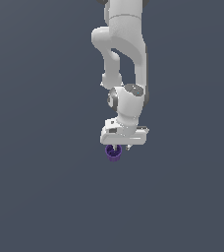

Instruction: Pick up the object and move it to a goal position.

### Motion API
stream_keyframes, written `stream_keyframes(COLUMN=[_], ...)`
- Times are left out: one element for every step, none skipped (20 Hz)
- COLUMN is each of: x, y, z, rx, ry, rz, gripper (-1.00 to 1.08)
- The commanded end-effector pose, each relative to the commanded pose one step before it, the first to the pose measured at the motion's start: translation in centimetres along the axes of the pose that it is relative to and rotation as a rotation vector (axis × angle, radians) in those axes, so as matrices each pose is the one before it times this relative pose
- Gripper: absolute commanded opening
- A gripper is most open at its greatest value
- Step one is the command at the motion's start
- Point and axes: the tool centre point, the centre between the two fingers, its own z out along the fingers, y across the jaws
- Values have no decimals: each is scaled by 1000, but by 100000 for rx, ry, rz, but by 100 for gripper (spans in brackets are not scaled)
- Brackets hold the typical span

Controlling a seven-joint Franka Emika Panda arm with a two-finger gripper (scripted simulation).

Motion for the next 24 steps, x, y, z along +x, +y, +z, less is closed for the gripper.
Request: stream_keyframes(x=[10,-2,0,0,0,0,0,0,0,0,0,0,-3,22,66,111,155,199,243,288,332,377,422,464], y=[-6,0,0,0,0,0,0,0,0,0,0,0,2,5,15,25,35,45,55,65,74,81,93,101], z=[364,28,0,0,0,0,0,0,0,0,0,0,-17,-16,-48,-81,-113,-146,-178,-211,-243,-276,-306,-335], rx=[12,0,0,0,0,0,0,0,0,0,0,0,0,0,0,0,0,0,0,0,0,69,0,0], ry=[118,0,0,0,0,0,0,0,0,0,0,0,0,0,0,0,0,0,0,0,0,3,0,0], rz=[-12,0,0,0,0,0,0,0,0,0,0,0,0,0,0,0,0,0,0,0,0,5,0,0], gripper=[28,28,-100,-100,-100,-100,-100,-100,-100,-100,-100,-100,-100,-100,-100,-100,-100,-100,-100,-100,-100,-100,-100,-100])
